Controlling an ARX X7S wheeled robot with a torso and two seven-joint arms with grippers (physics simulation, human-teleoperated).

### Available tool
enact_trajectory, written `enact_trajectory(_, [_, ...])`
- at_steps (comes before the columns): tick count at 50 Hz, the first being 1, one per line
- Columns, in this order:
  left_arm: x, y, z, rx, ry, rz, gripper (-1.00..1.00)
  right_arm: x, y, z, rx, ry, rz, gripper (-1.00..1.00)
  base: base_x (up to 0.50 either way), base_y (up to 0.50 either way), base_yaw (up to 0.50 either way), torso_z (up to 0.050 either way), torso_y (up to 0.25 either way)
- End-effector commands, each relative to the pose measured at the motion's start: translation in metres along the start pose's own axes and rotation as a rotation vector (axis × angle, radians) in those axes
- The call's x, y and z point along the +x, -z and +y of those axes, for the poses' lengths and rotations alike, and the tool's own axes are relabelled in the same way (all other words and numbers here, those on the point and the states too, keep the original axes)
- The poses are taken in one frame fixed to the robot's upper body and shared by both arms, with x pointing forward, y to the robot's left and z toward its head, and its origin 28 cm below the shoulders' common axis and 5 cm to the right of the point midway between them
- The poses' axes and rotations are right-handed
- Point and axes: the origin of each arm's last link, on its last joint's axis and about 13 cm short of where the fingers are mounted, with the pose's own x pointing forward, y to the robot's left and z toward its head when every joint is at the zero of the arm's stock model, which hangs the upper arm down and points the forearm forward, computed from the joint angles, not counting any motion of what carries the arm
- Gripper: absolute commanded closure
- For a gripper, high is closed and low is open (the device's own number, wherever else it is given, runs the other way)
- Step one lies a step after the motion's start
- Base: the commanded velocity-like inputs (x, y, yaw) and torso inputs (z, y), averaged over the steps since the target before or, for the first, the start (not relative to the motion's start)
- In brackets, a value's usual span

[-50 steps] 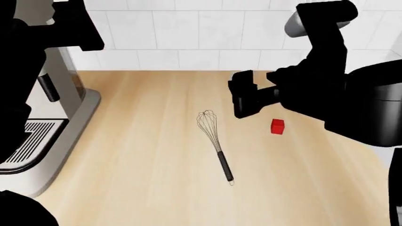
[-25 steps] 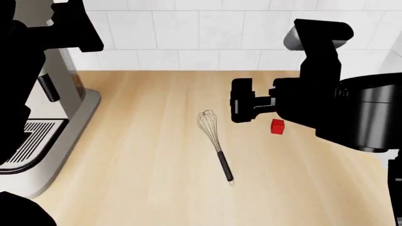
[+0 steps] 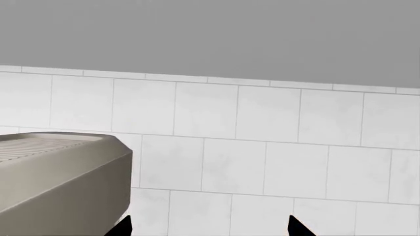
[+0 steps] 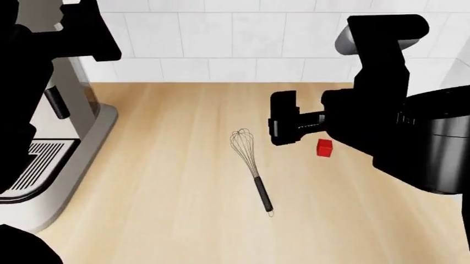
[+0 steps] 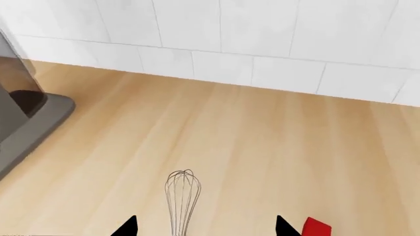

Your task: Pick the whisk from the counter and place it in the cabinet.

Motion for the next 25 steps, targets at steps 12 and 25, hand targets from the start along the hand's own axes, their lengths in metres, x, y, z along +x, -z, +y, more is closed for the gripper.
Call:
enact_trajectory(12, [-0.001, 0.000, 0.000, 0.000, 0.001, 0.000, -1.00, -0.006, 0.013, 0.008, -0.088, -0.001, -0.002, -1.00, 0.00, 0.00, 0.00, 0.000, 0.000])
enact_trajectory(25, [-0.002, 0.000, 0.000, -0.001, 0.001, -0.001, -1.00, 0.001, 0.024, 0.010, -0.080, 0.033, 0.035, -1.00, 0.00, 0.00, 0.00, 0.000, 0.000])
